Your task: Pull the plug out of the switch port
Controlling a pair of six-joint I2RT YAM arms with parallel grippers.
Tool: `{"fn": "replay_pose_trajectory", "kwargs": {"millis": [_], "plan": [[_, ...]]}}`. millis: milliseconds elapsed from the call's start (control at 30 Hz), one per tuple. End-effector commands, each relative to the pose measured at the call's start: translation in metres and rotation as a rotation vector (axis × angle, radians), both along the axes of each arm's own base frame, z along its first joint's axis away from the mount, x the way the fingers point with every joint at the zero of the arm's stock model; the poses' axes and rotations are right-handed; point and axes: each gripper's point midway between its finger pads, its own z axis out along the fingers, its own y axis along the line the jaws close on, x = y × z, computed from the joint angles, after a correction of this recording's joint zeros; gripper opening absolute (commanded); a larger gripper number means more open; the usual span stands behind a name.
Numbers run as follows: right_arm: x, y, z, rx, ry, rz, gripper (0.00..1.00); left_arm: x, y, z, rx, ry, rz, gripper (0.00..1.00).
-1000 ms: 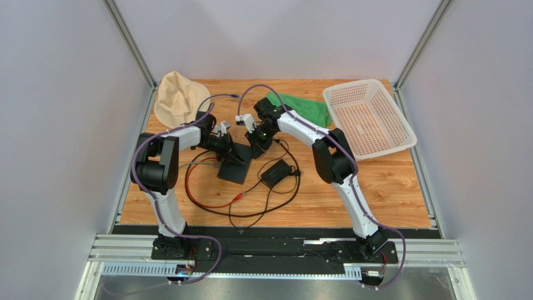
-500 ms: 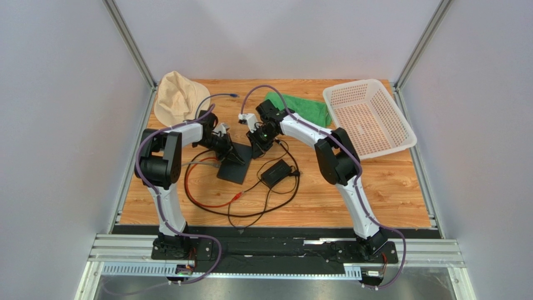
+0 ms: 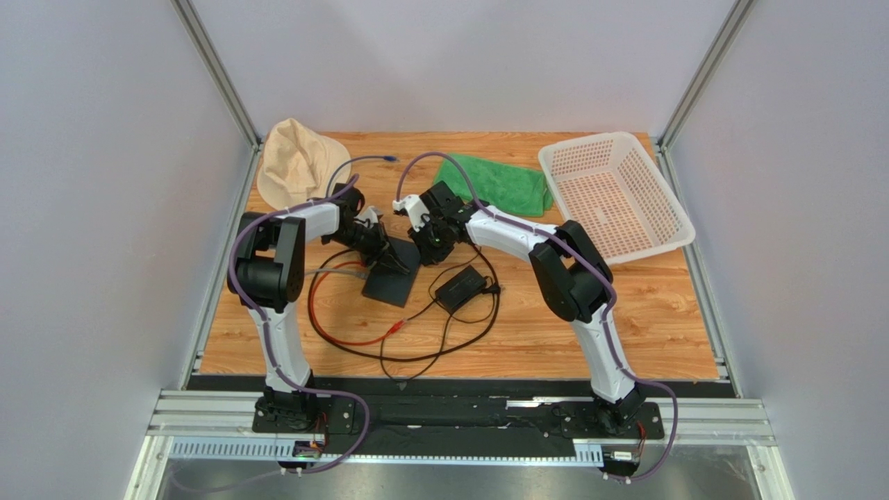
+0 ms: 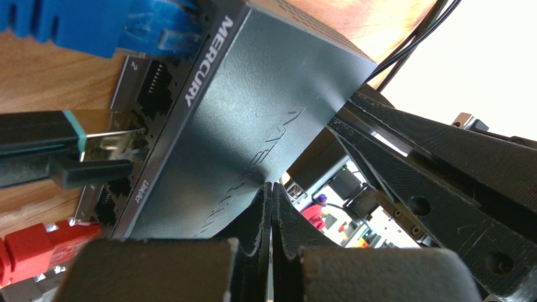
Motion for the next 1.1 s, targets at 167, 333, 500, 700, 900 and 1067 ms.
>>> {"fn": "replay_pose_trajectory", "kwargs": {"millis": [167, 333, 500, 700, 900, 1067], "plan": [[-0.002, -0.07, -0.059, -0.238, 0.006, -0.126, 0.0, -0.003, 0.033, -0.06, 0.241, 0.023, -0.001, 0.0], [-0.018, -0.058, -0.058, -0.165, 0.128, -0.098, 0.0, -0.002, 0.033, -0.059, 0.238, 0.022, 0.003, 0.0], [-0.029, -0.05, -0.053, -0.059, 0.251, -0.118, 0.0, -0.002, 0.032, -0.059, 0.236, 0.015, 0.004, 0.0], [-0.024, -0.06, -0.056, -0.126, 0.165, -0.128, 0.0, -0.001, 0.032, -0.058, 0.233, 0.008, 0.001, 0.0], [-0.02, -0.078, -0.059, -0.184, 0.093, -0.123, 0.0, -0.001, 0.032, -0.058, 0.233, 0.006, 0.0, 0.0], [-0.023, -0.08, -0.044, -0.162, 0.072, -0.088, 0.0, 0.001, 0.032, -0.056, 0.231, -0.013, -0.012, 0.0]]}}
